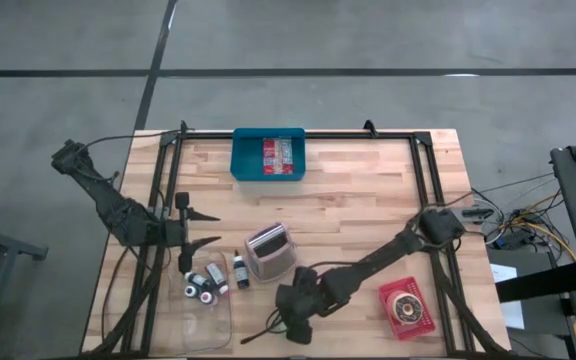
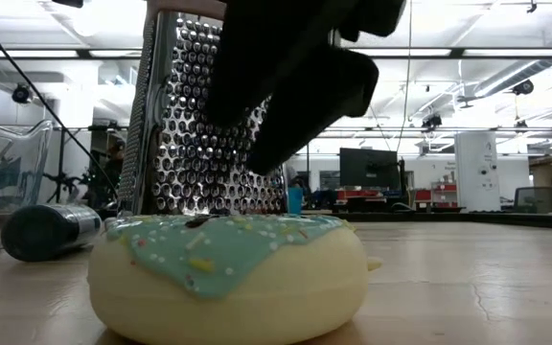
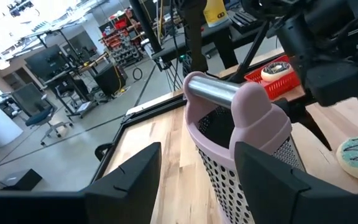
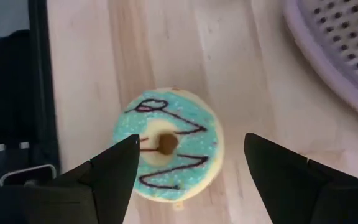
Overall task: Pick & Place Food Item
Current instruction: Put the green donut into the red bin
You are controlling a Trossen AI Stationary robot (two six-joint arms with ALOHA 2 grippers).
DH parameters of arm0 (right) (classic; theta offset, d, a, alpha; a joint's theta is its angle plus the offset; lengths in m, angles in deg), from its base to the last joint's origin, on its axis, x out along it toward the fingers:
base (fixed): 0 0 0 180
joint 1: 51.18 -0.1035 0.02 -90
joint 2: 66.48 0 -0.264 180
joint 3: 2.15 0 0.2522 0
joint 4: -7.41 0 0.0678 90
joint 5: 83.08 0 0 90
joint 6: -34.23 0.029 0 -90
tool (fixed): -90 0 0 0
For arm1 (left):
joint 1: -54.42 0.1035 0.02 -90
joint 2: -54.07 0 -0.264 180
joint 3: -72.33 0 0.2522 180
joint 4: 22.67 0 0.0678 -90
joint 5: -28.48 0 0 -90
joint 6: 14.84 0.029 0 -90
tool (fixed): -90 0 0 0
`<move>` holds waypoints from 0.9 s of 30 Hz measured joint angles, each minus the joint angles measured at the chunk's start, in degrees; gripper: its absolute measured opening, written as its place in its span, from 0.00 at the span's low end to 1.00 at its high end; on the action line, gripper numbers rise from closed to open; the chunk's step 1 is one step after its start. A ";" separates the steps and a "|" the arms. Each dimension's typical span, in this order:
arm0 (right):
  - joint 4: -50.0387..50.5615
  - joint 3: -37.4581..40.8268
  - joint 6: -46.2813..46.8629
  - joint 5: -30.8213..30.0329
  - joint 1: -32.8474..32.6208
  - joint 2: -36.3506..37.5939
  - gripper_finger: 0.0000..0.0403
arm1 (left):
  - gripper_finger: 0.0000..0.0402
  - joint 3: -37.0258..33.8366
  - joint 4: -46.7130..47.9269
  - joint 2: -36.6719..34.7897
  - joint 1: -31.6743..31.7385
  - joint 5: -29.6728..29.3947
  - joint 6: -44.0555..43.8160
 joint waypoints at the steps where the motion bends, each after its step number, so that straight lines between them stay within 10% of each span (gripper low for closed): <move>1: 0.26 -0.52 0.34 0.55 0.00 -0.36 0.71 | 0.51 0.00 -0.03 -0.07 0.00 0.00 0.08; 27: 1.31 0.17 2.69 0.68 -0.35 -3.32 0.66 | 0.51 0.00 0.01 -0.58 -0.33 0.24 0.53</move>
